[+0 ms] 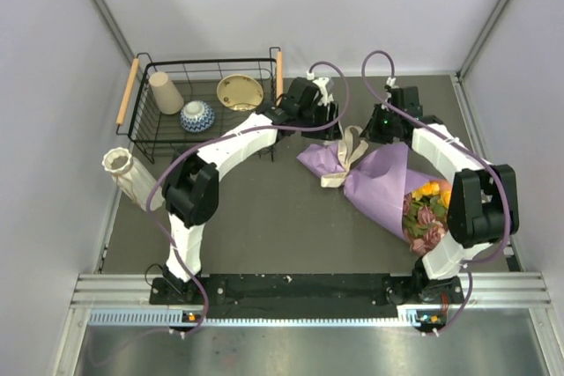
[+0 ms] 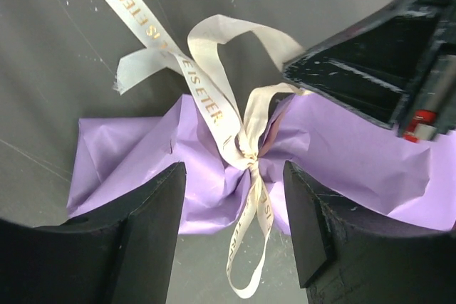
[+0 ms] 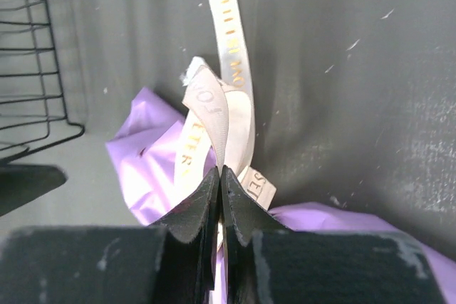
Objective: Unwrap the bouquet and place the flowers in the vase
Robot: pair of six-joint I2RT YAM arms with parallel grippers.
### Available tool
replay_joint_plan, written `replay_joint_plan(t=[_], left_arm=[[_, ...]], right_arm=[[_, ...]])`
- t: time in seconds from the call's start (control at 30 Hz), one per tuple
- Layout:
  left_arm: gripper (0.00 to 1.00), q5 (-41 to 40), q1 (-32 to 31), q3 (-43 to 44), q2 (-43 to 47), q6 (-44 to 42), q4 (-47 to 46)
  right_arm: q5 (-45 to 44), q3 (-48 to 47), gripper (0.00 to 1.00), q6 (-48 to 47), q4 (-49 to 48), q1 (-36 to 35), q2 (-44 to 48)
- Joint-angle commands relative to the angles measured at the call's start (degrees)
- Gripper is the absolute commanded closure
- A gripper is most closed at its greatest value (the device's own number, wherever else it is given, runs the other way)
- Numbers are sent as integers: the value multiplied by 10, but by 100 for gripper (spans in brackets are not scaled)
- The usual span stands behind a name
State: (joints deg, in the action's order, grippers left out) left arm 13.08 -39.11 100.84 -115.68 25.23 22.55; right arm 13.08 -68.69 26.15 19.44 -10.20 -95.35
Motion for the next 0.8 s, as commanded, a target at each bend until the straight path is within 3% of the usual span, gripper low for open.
replay_joint_plan(t=[0.0, 0.4, 0.63, 0.77], left_arm=[[37, 12, 0, -27, 40, -5, -26], [39, 3, 2, -93, 107, -10, -51], [39, 23, 3, -85, 85, 3, -58], [40, 42, 3, -55, 54, 7, -51]], right_arm=[[60, 27, 97, 5, -26, -6, 53], [138, 168, 94, 57, -47, -65, 181], [165, 280, 90, 89, -77, -75, 246], [186, 298, 86, 91, -78, -77, 249]])
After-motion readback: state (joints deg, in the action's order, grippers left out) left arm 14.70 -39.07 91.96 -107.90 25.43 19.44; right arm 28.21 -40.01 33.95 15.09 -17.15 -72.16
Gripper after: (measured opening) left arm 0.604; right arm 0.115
